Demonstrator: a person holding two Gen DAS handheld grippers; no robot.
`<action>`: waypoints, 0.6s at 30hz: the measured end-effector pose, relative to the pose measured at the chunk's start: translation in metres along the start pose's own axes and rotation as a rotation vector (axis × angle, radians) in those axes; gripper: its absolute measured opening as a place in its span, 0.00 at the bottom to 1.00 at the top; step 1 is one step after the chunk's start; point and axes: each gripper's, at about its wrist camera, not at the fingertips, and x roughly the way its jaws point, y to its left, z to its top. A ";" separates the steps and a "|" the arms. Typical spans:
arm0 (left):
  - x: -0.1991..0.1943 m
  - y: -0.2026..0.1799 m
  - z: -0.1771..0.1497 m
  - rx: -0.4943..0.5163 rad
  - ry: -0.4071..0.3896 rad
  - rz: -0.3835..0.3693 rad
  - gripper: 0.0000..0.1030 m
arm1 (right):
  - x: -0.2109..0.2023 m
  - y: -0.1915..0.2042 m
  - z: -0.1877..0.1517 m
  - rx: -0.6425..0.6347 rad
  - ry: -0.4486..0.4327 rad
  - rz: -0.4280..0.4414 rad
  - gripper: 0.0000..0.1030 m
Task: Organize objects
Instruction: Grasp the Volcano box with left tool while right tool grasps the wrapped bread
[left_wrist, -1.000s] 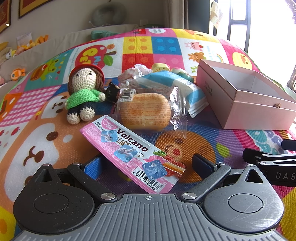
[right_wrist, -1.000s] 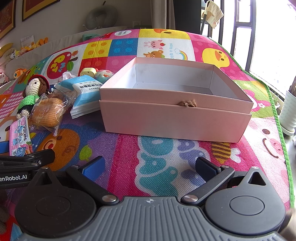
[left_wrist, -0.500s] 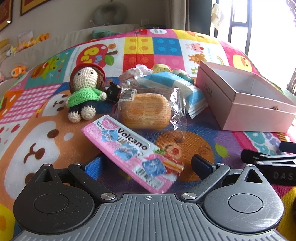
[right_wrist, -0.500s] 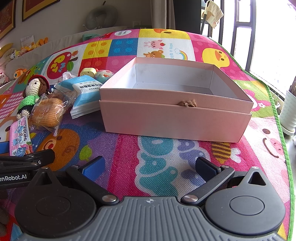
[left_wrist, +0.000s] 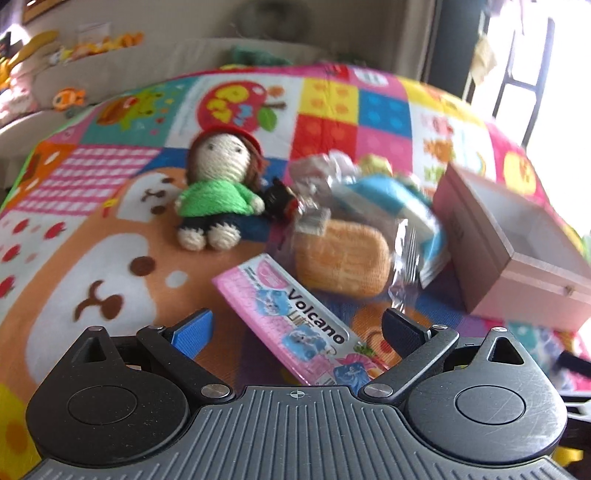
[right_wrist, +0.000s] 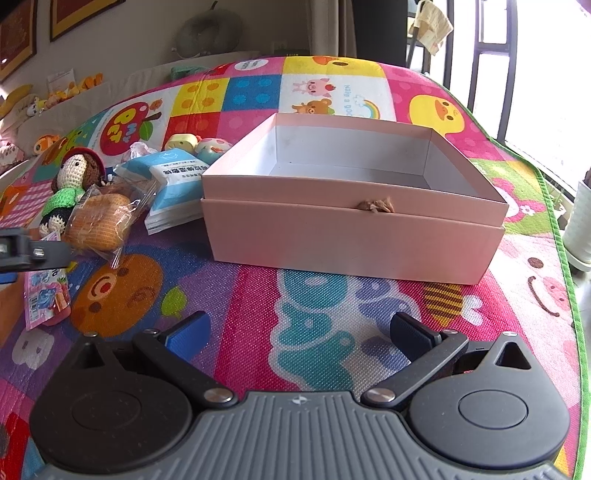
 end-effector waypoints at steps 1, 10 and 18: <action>0.003 -0.001 -0.001 0.026 0.009 0.007 0.97 | 0.000 -0.002 0.001 -0.009 0.009 0.014 1.00; -0.011 0.032 -0.007 0.058 0.018 0.035 0.95 | -0.017 -0.009 -0.007 -0.045 0.065 0.045 1.00; 0.006 0.016 0.008 0.097 -0.010 0.043 0.56 | -0.016 -0.008 -0.006 -0.051 0.070 0.043 1.00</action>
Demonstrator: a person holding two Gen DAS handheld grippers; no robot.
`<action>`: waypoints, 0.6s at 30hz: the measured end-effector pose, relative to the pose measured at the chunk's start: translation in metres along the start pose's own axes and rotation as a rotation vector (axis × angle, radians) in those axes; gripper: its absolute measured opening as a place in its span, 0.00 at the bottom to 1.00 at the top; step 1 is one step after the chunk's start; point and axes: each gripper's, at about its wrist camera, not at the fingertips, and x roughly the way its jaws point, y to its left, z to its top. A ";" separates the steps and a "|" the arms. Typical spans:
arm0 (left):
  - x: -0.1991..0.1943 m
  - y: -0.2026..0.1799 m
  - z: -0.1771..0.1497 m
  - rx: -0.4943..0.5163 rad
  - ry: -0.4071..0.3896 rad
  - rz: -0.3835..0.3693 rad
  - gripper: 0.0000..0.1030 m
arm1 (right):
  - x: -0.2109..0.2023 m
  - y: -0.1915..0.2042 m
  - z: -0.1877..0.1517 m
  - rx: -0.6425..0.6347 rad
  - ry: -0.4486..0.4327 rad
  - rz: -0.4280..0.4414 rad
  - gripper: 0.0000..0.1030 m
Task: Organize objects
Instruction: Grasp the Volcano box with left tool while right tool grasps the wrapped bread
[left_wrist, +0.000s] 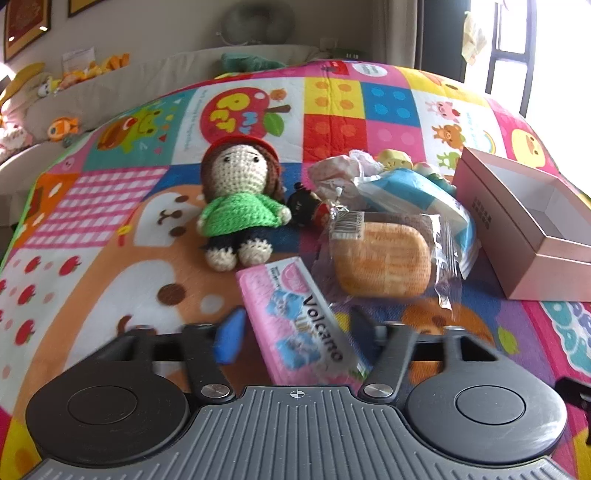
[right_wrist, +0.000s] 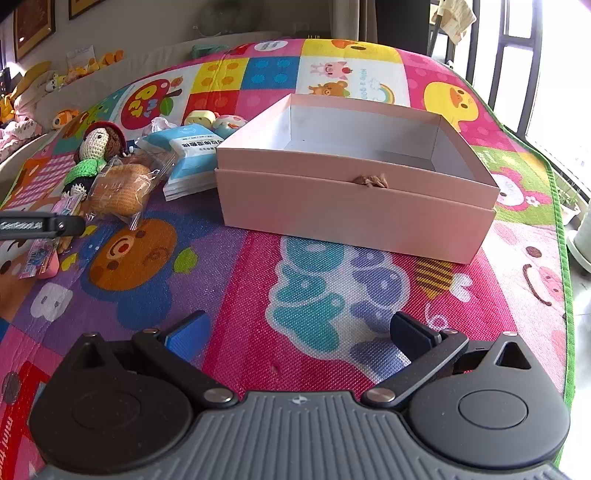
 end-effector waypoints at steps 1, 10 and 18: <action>0.001 0.000 0.000 0.003 -0.005 0.003 0.54 | 0.000 0.000 0.000 -0.005 0.001 0.001 1.00; -0.040 0.021 -0.030 0.066 0.035 -0.141 0.48 | -0.007 0.031 0.010 -0.229 -0.033 0.119 1.00; -0.053 0.055 -0.042 0.004 0.045 -0.210 0.48 | 0.012 0.158 0.047 -0.778 -0.240 0.153 0.86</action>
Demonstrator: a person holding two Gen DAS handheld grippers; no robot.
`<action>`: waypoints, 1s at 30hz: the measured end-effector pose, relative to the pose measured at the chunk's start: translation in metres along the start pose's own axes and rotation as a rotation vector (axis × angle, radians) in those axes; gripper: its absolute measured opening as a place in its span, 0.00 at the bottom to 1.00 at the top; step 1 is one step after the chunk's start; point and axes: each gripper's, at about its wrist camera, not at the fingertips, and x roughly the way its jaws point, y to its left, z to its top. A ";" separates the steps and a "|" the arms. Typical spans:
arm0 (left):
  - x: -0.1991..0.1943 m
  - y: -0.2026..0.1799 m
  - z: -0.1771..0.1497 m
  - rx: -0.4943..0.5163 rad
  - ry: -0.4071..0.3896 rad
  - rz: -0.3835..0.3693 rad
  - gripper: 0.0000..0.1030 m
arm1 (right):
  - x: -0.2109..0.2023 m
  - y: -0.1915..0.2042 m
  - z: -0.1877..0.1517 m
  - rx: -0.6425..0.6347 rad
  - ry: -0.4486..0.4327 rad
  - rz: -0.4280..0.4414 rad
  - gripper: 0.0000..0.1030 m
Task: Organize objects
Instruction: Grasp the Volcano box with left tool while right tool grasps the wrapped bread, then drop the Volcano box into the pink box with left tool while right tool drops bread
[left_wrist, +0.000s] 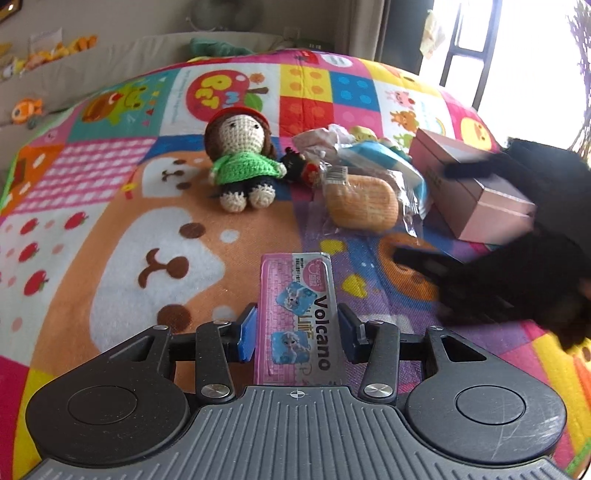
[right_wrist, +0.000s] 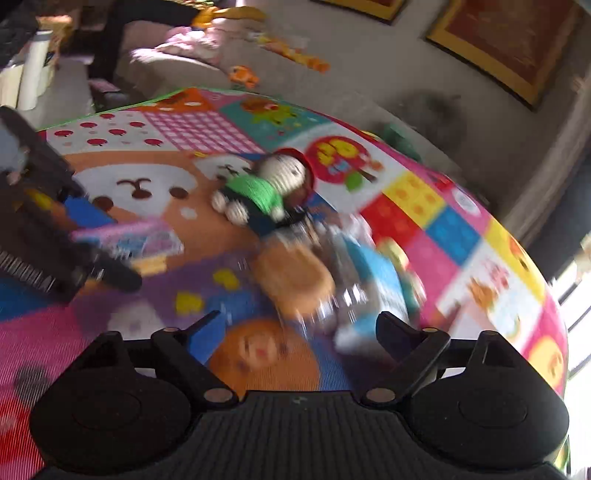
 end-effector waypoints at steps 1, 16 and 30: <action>0.000 0.002 0.000 -0.005 -0.001 -0.012 0.48 | 0.012 0.001 0.014 -0.011 -0.002 0.013 0.86; -0.003 -0.005 -0.002 0.026 0.019 -0.035 0.47 | 0.024 -0.036 0.013 0.299 0.199 0.241 0.54; 0.034 -0.163 0.141 0.086 -0.067 -0.388 0.47 | -0.160 -0.105 -0.109 0.688 0.008 -0.077 0.53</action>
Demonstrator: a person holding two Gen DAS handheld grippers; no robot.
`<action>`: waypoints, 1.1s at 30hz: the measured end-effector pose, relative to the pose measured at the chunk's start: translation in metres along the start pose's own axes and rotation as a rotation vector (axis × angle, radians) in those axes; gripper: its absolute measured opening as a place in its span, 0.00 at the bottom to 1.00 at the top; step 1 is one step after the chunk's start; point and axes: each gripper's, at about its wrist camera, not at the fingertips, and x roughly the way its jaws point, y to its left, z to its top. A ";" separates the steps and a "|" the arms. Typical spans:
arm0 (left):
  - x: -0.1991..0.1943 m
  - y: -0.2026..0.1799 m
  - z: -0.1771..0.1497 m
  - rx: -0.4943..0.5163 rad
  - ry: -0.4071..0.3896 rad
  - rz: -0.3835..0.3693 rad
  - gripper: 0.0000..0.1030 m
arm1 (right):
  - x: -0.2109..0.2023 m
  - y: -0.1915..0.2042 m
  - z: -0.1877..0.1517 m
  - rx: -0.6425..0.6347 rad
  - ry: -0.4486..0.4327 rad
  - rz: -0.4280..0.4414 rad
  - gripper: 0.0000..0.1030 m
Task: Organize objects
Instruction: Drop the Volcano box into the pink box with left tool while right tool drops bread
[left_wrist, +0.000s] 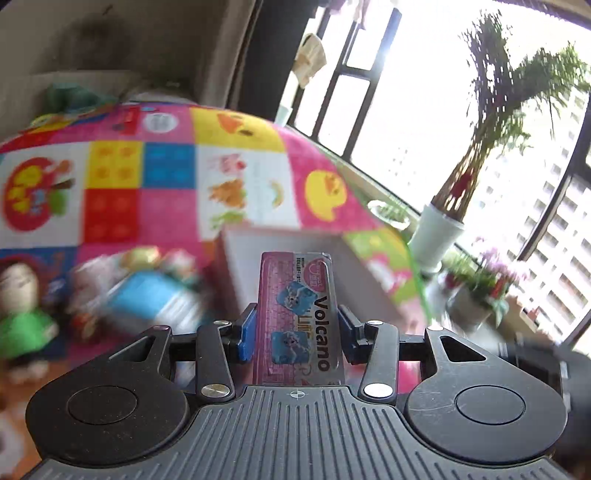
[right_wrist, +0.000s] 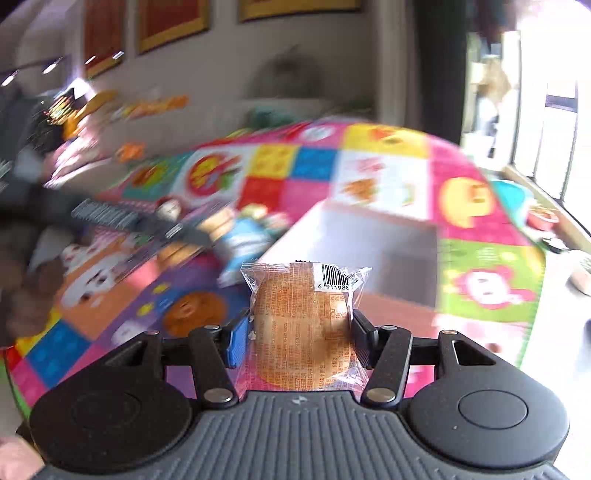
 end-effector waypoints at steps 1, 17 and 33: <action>0.022 -0.005 0.012 -0.021 0.001 -0.015 0.47 | -0.004 -0.007 0.001 0.019 -0.016 -0.021 0.53; 0.074 0.016 0.011 -0.008 -0.013 0.203 0.45 | 0.033 -0.065 0.026 0.103 -0.034 -0.134 0.53; -0.044 0.154 -0.090 -0.232 -0.030 0.380 0.45 | 0.214 -0.052 0.041 0.247 0.380 -0.093 0.61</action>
